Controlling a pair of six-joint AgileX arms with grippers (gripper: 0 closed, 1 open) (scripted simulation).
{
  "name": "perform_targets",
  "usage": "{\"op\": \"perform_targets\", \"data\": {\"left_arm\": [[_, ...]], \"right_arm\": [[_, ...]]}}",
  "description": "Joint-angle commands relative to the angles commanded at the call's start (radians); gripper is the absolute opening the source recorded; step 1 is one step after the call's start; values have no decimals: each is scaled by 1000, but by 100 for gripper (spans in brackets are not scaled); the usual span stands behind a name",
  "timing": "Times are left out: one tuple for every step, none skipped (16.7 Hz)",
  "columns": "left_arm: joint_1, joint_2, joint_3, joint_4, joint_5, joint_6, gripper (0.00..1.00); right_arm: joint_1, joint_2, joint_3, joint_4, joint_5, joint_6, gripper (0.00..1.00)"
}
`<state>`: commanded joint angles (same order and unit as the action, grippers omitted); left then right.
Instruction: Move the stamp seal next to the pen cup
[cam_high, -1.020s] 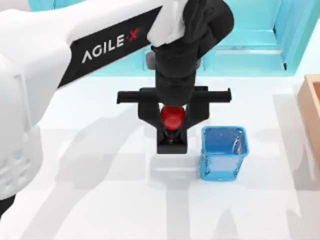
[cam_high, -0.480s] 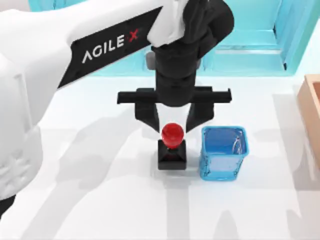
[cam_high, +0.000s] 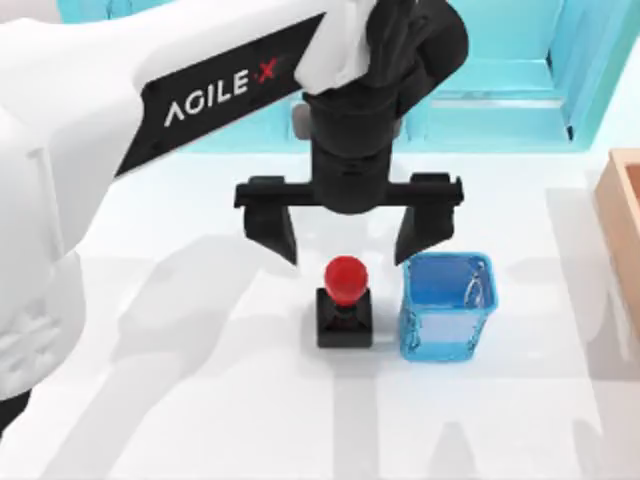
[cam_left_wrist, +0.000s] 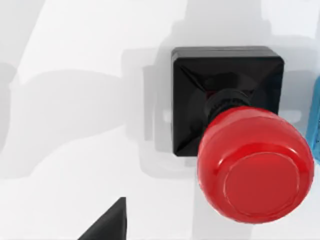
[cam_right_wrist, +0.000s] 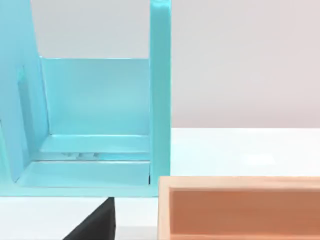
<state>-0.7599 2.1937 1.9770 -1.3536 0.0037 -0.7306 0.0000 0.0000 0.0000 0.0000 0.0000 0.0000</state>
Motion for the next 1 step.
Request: {"op": "perform_targets", "data": {"left_arm": [[0,0,0,0,0,0,100]], "right_arm": [[0,0,0,0,0,0,100]]}}
